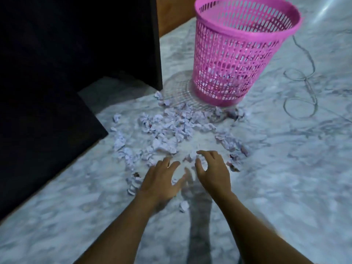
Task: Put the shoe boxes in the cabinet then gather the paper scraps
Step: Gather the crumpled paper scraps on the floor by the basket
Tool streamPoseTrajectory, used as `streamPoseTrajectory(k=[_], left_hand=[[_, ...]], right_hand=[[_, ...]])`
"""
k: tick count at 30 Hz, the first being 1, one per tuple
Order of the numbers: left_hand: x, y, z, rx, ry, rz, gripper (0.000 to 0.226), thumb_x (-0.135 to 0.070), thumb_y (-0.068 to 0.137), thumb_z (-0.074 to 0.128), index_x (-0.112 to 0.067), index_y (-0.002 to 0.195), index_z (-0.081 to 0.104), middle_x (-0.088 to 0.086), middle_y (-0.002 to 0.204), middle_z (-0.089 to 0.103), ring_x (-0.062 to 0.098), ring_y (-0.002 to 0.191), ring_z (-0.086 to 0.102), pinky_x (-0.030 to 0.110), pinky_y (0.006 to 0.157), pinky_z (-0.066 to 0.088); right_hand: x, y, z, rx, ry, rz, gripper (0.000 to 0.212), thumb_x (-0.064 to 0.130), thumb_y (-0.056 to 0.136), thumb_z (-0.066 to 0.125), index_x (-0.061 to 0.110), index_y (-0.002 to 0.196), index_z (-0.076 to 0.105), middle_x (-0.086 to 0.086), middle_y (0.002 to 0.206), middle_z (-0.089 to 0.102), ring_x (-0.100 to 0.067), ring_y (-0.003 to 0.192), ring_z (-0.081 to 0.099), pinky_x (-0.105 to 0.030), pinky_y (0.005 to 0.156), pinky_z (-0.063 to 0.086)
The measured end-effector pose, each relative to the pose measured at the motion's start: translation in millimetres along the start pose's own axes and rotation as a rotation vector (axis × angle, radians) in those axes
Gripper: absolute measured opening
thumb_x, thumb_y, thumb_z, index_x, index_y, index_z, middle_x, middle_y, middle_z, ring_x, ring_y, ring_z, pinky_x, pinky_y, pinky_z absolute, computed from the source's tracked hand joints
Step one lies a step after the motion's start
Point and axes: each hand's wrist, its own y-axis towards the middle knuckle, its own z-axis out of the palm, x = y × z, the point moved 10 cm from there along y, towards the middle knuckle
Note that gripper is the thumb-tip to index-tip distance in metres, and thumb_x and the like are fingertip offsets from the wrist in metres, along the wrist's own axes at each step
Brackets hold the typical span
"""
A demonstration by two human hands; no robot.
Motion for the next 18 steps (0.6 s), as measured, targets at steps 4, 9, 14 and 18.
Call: streamPoseTrajectory(k=[4, 9, 14, 18], left_hand=[[8, -7, 40, 0.088, 0.046, 0.002, 0.066, -0.062, 0.091, 0.041, -0.033, 0.149, 0.029, 0.006, 0.132, 0.044, 0.027, 0.119, 0.046, 0.039, 0.096, 0.042], [5, -2, 59, 0.170, 0.103, 0.024, 0.040, -0.037, 0.102, 0.038, -0.021, 0.138, 0.043, 0.007, 0.130, 0.046, 0.027, 0.113, 0.050, 0.038, 0.085, 0.046], [10, -3, 50, 0.054, -0.044, 0.013, 0.013, -0.017, 0.099, 0.041, -0.010, 0.107, 0.050, 0.008, 0.105, 0.050, 0.029, 0.097, 0.052, 0.040, 0.071, 0.044], [35, -15, 14, -0.266, -0.237, -0.142, 0.021, -0.012, 0.085, 0.046, -0.006, 0.102, 0.056, 0.013, 0.099, 0.057, 0.034, 0.087, 0.057, 0.039, 0.063, 0.047]], right_hand=[[-12, -63, 24, 0.242, -0.046, -0.052, 0.035, 0.051, 0.087, 0.054, 0.031, 0.111, 0.068, 0.006, 0.104, 0.063, -0.014, 0.095, 0.062, -0.031, 0.074, 0.055], [-3, -106, 60, 0.564, -0.159, -0.225, 0.050, 0.066, 0.085, 0.053, 0.037, 0.125, 0.057, 0.010, 0.111, 0.056, -0.009, 0.096, 0.056, -0.025, 0.072, 0.050], [-5, -105, 76, 0.561, -0.047, -0.207, 0.024, 0.039, 0.094, 0.060, 0.020, 0.107, 0.067, 0.002, 0.104, 0.059, -0.018, 0.089, 0.062, -0.036, 0.066, 0.053], [-18, -80, 70, 0.521, 0.127, -0.011, 0.023, 0.019, 0.097, 0.055, 0.018, 0.116, 0.065, 0.000, 0.116, 0.065, -0.019, 0.104, 0.062, -0.032, 0.091, 0.048]])
